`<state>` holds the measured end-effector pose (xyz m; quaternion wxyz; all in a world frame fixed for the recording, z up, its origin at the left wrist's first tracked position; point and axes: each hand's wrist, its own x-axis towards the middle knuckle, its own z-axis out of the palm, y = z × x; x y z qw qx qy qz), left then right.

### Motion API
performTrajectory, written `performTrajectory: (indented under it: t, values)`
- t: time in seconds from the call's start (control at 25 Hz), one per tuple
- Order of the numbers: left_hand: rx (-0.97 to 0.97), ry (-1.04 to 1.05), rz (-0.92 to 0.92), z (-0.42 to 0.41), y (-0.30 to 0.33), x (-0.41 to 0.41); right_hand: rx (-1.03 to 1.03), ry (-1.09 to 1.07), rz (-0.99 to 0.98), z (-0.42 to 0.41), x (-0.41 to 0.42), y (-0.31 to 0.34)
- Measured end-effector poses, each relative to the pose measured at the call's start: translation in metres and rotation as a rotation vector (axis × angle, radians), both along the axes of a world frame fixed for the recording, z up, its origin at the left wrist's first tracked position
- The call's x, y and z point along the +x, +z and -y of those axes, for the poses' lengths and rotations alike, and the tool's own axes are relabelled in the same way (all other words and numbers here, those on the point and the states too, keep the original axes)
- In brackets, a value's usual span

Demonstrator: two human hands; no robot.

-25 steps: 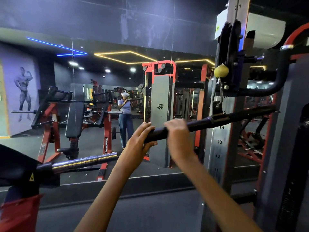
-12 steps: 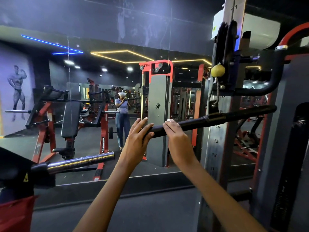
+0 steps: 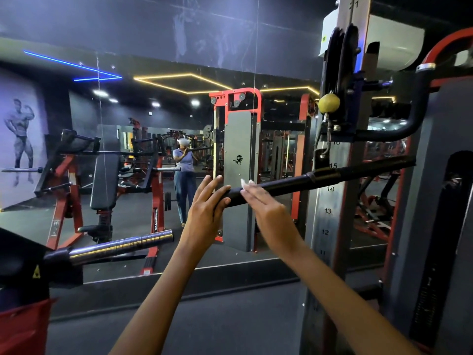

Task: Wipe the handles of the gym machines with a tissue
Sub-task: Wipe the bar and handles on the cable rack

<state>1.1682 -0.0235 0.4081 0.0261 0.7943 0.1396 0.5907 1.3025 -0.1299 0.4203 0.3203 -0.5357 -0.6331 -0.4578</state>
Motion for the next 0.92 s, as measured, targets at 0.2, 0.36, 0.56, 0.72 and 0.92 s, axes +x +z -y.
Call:
performTrajectory:
  t: [0.2, 0.36, 0.56, 0.72, 0.92]
  values:
    - [-0.056, -0.031, -0.034, 0.005, 0.002, -0.005, 0.197, -0.237, -0.556, 0.027, 0.073, 0.023]
    - [-0.049, -0.004, 0.014, 0.005, -0.004, 0.002, 0.111, -0.038, -0.309, -0.007, -0.018, 0.005]
    - [-0.077, -0.009, -0.003, 0.001, -0.007, 0.001, 0.104, -0.118, -0.141, 0.008, 0.032, 0.004]
    - [-0.086, -0.023, 0.005, 0.005, -0.010, 0.004, 0.300, -0.295, -0.619, 0.030, 0.061, 0.015]
    - [-0.040, 0.006, 0.075, 0.002, -0.009, 0.006, 0.077, -0.030, -0.055, -0.009, -0.022, 0.001]
